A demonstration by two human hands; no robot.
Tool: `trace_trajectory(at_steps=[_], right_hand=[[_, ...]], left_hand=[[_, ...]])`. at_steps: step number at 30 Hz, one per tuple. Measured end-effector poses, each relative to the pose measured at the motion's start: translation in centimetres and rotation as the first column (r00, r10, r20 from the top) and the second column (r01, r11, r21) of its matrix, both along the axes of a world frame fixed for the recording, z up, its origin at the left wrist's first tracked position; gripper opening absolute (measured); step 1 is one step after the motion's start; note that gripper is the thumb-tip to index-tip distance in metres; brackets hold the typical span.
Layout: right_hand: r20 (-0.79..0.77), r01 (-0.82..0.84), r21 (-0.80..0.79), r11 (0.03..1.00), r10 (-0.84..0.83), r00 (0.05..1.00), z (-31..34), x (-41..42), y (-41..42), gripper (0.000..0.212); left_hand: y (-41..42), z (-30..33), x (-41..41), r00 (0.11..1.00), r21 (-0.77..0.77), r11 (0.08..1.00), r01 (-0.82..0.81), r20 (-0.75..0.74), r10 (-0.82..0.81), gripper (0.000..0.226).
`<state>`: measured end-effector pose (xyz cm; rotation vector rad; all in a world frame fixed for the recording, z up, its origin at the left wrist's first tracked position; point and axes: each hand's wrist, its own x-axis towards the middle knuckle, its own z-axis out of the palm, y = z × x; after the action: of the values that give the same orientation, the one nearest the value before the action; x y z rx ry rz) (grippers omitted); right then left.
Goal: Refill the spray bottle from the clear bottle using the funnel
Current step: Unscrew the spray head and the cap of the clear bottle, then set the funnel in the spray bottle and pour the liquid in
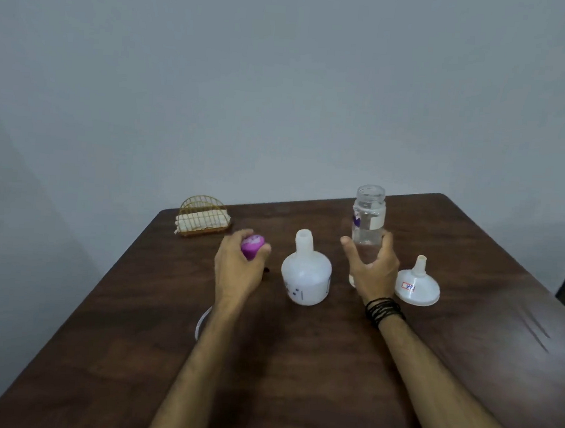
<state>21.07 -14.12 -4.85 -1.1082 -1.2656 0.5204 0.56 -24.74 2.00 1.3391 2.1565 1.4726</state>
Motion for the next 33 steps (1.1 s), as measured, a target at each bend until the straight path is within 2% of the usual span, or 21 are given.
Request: trace_trajectory(at_steps=[2, 4, 11, 15, 18, 20, 23, 26, 30, 33], right_hand=[[-0.004, -0.005, -0.003, 1.0, 0.005, 1.0, 0.1, 0.0, -0.1, 0.064], [-0.011, -0.01, -0.003, 1.0, 0.01, 1.0, 0.1, -0.1, -0.3, 0.064], [0.028, 0.002, -0.03, 1.0, -0.001, 1.0, -0.4, 0.1, -0.5, 0.064], [0.025, 0.022, -0.002, 1.0, -0.021, 0.999, -0.4, 0.4, -1.2, 0.073], [0.021, 0.08, 0.038, 0.996, -0.081, 0.996, -0.2, 0.5, -1.7, 0.074], [0.033, 0.177, 0.089, 0.98, -0.181, 0.983, 0.0, 0.6, -2.1, 0.067], [0.022, 0.316, 0.172, 0.933, -0.325, 0.946, 0.3, 1.1, -2.7, 0.043], [0.059, 0.4, 0.211, 0.892, -0.42, 0.906, 0.3, 2.5, -2.8, 0.029], [0.18, 0.516, 0.049, 0.855, -0.516, 0.837, 0.0, 4.9, -2.2, 0.044], [0.247, 0.467, -0.081, 0.88, -0.437, 0.865, -0.3, 6.1, -1.9, 0.053]], left_hand=[[-1.5, -2.6, -1.2, 0.999, -0.143, 0.989, -0.035, -0.032, 0.031, 0.047], [-2.7, -4.5, -1.8, 0.998, -0.218, 0.975, -0.034, -0.059, 0.021, 0.049], [-3.2, -6.9, -1.3, 0.961, -0.242, 0.966, -0.096, -0.275, 0.026, 0.055], [-3.1, -7.5, -1.3, 0.929, -0.264, 0.957, -0.119, -0.37, 0.013, 0.059], [-3.2, -7.5, -0.7, 0.913, -0.202, 0.971, -0.13, -0.406, 0.038, 0.063], [-3.0, -7.3, 0.0, 0.932, -0.083, 0.992, -0.091, -0.358, 0.056, 0.059], [-2.1, -6.3, 1.8, 0.992, 0.098, 0.995, -0.001, -0.127, 0.014, 0.062], [-1.0, -5.0, 3.8, 0.998, 0.13, 0.99, 0.048, 0.025, -0.051, 0.078], [1.2, -4.7, 5.4, 0.992, 0.096, 0.988, 0.117, 0.043, -0.122, 0.086], [2.3, -5.8, 6.3, 0.99, 0.091, 0.986, 0.143, -0.003, -0.143, 0.068]])
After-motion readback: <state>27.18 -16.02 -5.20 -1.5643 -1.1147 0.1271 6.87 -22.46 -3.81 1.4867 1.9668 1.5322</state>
